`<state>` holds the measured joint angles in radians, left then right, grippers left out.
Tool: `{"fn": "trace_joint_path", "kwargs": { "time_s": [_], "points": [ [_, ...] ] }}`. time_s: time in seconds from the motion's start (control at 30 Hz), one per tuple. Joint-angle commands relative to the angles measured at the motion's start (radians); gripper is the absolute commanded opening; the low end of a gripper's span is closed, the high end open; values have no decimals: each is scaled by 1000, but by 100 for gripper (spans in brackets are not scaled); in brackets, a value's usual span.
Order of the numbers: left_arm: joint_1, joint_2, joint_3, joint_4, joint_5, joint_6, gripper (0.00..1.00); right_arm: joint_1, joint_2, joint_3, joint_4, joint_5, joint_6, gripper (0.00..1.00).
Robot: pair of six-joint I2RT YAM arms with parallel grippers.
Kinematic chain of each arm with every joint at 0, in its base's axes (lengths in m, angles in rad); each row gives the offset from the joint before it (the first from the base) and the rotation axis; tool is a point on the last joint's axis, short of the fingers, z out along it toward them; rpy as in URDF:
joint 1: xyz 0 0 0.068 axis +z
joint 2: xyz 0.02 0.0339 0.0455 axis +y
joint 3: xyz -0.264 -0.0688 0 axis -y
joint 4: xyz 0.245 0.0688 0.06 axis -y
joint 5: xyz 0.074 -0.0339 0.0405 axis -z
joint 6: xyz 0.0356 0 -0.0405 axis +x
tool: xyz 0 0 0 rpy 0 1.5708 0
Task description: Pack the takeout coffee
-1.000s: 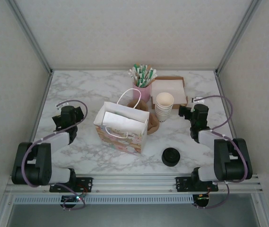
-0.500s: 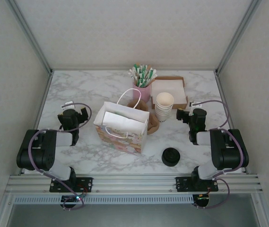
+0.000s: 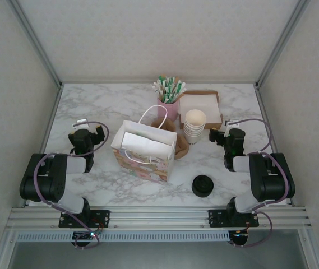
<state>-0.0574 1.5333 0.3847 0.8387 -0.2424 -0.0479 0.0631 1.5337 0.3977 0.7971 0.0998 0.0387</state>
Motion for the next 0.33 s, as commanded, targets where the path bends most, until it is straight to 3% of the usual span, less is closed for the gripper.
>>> {"fn": "trace_joint_path", "kwargs": {
  "time_s": [0.0, 0.3],
  "points": [
    [-6, 4, 4, 30, 12, 14, 100, 0, 5, -7, 34, -7, -10, 99],
    [-6, 4, 3, 30, 12, 14, 100, 0, 5, -7, 33, -7, -10, 99]
  ]
}}
